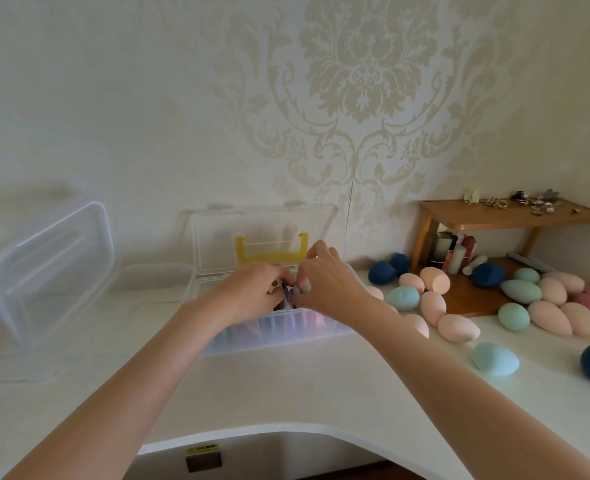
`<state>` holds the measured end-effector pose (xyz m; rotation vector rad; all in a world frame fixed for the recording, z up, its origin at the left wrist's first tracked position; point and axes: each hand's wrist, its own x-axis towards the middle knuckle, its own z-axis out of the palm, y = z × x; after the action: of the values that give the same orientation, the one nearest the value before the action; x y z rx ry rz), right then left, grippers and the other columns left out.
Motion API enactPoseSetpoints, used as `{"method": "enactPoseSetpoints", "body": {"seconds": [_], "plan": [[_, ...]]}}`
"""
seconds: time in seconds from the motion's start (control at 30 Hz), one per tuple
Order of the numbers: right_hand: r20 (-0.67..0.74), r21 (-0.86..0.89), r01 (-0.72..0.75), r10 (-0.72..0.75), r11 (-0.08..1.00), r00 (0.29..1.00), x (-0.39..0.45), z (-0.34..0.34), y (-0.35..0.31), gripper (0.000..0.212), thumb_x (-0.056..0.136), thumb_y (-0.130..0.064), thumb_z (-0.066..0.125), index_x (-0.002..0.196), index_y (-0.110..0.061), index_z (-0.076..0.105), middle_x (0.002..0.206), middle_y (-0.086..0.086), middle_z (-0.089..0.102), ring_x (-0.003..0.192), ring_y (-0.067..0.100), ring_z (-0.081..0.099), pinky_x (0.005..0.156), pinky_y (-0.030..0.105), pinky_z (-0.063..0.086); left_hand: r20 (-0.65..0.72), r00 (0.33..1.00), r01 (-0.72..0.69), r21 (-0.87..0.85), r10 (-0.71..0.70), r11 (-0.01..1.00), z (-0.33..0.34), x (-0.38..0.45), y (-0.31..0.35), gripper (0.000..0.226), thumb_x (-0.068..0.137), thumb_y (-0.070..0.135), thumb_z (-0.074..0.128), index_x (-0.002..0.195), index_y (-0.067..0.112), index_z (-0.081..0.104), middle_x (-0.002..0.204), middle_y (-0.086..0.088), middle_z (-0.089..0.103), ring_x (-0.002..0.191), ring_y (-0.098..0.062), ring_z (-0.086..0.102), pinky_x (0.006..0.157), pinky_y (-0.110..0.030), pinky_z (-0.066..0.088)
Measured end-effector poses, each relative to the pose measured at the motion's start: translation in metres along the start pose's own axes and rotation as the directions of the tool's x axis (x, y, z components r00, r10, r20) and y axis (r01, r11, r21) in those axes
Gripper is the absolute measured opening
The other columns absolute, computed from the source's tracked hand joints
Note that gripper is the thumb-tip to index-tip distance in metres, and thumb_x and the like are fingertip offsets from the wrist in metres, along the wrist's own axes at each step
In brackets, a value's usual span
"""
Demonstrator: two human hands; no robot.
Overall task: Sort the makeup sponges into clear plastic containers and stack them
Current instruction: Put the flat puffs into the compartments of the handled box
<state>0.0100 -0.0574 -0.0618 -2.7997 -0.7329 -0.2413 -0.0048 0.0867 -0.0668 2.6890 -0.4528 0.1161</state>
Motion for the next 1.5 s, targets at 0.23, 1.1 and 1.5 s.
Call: {"method": "enactPoseSetpoints", "body": {"seconds": [0.23,1.1,1.5], "plan": [[0.051,0.012,0.045,-0.045,0.999,0.998,0.005,-0.001,0.006,0.022,0.087,-0.028,0.058,0.098,-0.015,0.071,0.106,0.005,0.066,0.099,0.024,0.059,0.087,0.035,0.047,0.016,1.0,-0.015,0.025,0.015,1.0,-0.001,0.006,0.0,0.03,0.085,0.0,0.045,0.1,0.012,0.069,0.106,-0.004,0.065,0.1,-0.023,0.059,0.083,-0.026,0.043],[-0.157,-0.168,0.144,-0.171,0.975,0.973,0.023,-0.072,0.032,0.034,0.09,-0.023,0.056,0.122,-0.015,0.051,0.114,0.005,0.051,0.099,0.017,0.044,0.085,0.027,0.039,-0.325,0.944,-0.004,0.171,0.06,0.985,-0.068,-0.014,-0.002,0.036,0.094,0.022,0.047,0.13,0.019,0.05,0.117,0.005,0.048,0.114,-0.013,0.042,0.104,-0.03,0.035],[0.068,-0.298,0.193,-0.181,0.935,0.981,-0.053,-0.026,0.014,0.033,0.088,-0.022,0.058,0.117,-0.013,0.046,0.118,0.003,0.048,0.105,0.018,0.048,0.084,0.029,0.044,-0.166,0.984,-0.034,0.199,0.068,0.979,-0.006,-0.07,0.008,0.027,0.083,0.008,0.056,0.109,0.015,0.057,0.105,-0.003,0.052,0.102,-0.018,0.048,0.083,-0.024,0.035]]}}
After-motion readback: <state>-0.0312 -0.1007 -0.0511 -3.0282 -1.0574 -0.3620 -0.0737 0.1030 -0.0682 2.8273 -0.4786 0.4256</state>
